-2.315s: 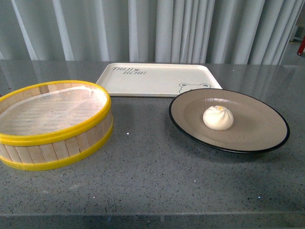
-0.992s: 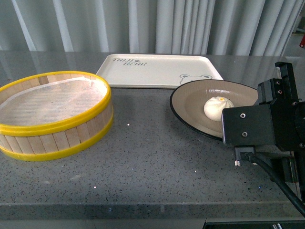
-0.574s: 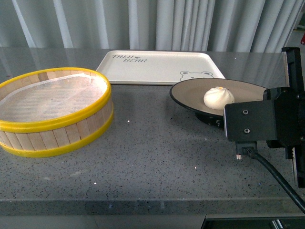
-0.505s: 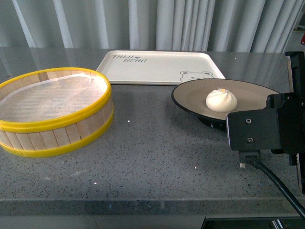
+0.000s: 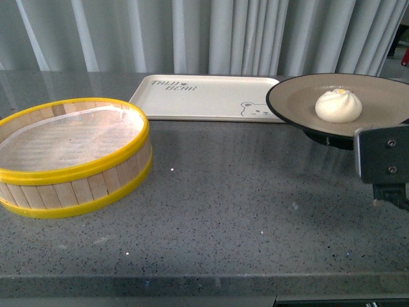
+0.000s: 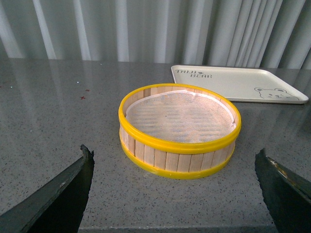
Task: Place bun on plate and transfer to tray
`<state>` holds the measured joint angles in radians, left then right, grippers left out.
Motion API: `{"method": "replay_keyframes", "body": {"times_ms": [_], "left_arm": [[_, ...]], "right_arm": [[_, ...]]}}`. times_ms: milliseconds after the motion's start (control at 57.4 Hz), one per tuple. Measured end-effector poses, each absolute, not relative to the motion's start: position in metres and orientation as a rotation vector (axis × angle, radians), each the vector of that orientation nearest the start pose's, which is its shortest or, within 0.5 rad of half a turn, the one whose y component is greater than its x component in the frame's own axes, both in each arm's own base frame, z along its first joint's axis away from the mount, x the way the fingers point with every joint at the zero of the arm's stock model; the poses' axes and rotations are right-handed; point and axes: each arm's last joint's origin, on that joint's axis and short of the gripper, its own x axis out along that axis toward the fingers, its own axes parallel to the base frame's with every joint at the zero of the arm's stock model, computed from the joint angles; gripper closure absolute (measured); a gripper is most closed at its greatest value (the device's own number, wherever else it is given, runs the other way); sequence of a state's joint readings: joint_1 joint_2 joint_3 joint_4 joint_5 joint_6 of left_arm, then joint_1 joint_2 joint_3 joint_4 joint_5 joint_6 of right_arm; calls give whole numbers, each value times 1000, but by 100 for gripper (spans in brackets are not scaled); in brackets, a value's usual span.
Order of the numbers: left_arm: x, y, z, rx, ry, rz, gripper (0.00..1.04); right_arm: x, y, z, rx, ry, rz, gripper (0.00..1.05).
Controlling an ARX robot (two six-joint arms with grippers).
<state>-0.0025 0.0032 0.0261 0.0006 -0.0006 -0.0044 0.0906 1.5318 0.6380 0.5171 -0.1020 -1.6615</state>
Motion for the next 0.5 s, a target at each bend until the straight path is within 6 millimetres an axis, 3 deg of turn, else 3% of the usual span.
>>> {"method": "replay_keyframes", "body": {"times_ms": [296,505], "left_arm": [[96,0,172,-4,-23,-2,7],[96,0,172,-4,-23,-2,7]], "right_arm": [[360,18,206,-1562,-48,514,102],[405,23,205,-1527,-41,532,102]]}}
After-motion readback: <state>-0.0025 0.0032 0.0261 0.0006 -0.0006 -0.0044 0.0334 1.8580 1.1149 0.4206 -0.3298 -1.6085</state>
